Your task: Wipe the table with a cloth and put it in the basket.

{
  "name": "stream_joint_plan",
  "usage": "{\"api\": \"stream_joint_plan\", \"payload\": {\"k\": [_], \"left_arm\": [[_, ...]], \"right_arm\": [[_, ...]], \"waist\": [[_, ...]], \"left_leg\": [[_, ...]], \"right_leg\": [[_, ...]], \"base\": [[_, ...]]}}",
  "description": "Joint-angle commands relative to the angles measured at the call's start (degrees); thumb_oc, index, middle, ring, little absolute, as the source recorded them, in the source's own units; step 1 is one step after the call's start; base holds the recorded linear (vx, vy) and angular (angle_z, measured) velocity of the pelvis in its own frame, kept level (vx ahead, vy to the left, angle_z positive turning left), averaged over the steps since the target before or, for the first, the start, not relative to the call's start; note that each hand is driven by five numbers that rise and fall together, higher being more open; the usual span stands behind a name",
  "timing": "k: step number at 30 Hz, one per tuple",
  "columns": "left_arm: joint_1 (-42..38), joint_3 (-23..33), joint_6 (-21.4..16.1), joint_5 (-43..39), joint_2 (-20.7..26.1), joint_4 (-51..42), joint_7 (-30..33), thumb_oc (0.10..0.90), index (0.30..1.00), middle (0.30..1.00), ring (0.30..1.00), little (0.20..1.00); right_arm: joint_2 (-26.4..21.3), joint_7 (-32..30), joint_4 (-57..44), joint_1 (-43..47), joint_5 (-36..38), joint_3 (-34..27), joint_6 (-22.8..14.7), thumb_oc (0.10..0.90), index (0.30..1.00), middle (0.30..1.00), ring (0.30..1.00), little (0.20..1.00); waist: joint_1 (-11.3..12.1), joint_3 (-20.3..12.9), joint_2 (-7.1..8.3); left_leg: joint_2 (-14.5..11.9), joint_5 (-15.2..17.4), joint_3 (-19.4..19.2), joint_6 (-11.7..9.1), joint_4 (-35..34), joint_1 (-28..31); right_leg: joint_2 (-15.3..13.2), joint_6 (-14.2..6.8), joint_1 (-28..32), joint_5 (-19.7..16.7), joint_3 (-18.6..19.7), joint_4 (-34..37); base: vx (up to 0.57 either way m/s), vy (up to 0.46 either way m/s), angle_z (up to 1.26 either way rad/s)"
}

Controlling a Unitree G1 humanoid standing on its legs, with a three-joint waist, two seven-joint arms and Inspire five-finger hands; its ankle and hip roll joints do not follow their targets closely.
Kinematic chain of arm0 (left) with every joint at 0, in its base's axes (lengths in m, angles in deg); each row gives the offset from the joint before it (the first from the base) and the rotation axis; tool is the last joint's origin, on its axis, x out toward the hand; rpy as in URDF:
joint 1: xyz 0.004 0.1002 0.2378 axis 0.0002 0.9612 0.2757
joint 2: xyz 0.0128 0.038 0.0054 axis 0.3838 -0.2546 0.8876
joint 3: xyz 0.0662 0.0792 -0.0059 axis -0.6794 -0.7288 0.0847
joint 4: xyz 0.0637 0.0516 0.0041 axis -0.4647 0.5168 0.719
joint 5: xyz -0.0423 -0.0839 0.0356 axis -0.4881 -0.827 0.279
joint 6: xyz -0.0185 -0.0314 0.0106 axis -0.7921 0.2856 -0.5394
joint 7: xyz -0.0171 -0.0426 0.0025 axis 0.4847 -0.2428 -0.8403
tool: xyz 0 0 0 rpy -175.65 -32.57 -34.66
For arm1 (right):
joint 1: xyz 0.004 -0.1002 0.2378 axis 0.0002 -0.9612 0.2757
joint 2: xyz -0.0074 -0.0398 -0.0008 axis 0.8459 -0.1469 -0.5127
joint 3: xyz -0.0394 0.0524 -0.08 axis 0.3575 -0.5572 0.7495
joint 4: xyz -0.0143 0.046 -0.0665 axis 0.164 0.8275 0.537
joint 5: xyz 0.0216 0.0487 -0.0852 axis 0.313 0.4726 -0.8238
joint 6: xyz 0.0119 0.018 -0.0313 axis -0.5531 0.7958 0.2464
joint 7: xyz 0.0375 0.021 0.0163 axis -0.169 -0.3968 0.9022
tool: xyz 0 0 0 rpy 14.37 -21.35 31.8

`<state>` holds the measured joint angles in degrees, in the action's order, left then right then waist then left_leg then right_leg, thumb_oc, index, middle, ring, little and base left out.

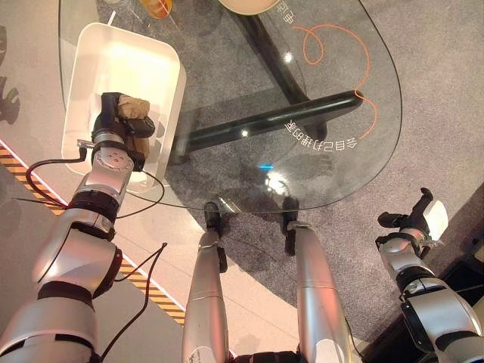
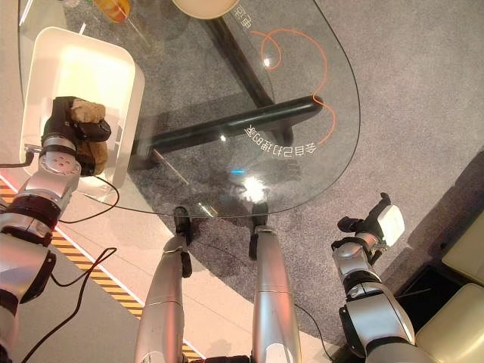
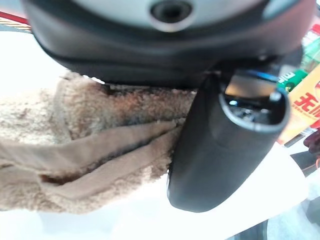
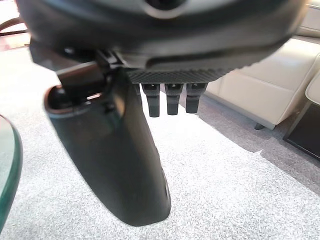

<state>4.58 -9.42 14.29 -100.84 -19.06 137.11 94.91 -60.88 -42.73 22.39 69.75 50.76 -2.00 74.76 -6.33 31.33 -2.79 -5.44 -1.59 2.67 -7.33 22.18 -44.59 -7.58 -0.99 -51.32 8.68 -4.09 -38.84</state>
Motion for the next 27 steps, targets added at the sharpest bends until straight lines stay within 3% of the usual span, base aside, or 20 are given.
{"api": "stream_joint_plan", "payload": {"k": [1,3,21,27], "left_arm": [[-6.5,2.3,-1.6,2.7,6.3,0.7,1.8,0.633,0.756,0.756,0.756,0.733],[-6.5,2.2,-1.6,2.5,6.3,0.8,1.8,0.800,0.900,0.900,0.900,0.900],[-6.8,2.1,-1.4,2.1,5.7,0.6,3.7,0.800,0.900,0.900,0.900,0.900],[-4.9,5.8,-7.5,-2.9,6.7,-2.1,11.3,0.800,0.900,0.900,0.900,0.900]], "right_arm": [[-3.2,-1.9,0.6,-2.8,2.1,-0.6,-0.1,0.800,0.900,0.900,0.900,0.900],[-3.3,-1.8,0.5,-3.0,2.0,-0.7,-0.3,0.800,0.900,0.900,0.900,0.900],[-2.6,-2.4,0.5,-3.2,2.6,-0.4,-0.5,0.800,0.900,0.900,0.900,0.900],[-1.2,-3.1,-0.1,-5.4,2.6,-0.6,-1.5,0.800,0.900,0.900,0.900,0.900]], "waist": [[0.4,-1.5,-0.06],[0.3,-1.5,-0.01],[0.3,-1.5,0.19],[0.7,-1.5,0.61]], "left_leg": [[2.6,5.8,-6.9,7.0,7.1,-0.9],[2.5,5.8,-6.9,7.0,7.3,-1.0],[2.7,5.7,-6.6,7.1,7.2,-1.1],[3.2,5.7,-5.8,6.9,6.1,1.3]], "right_leg": [[4.2,0.7,2.1,-3.0,1.1,6.0],[4.2,0.7,2.0,-3.0,1.2,5.8],[4.5,0.8,2.1,-3.3,1.4,6.1],[4.9,0.5,4.4,-3.7,1.7,7.2]], "base": [[0.00,0.000,0.00],[0.00,0.000,0.00],[0.00,0.000,0.00],[0.00,-0.031,0.00]]}}
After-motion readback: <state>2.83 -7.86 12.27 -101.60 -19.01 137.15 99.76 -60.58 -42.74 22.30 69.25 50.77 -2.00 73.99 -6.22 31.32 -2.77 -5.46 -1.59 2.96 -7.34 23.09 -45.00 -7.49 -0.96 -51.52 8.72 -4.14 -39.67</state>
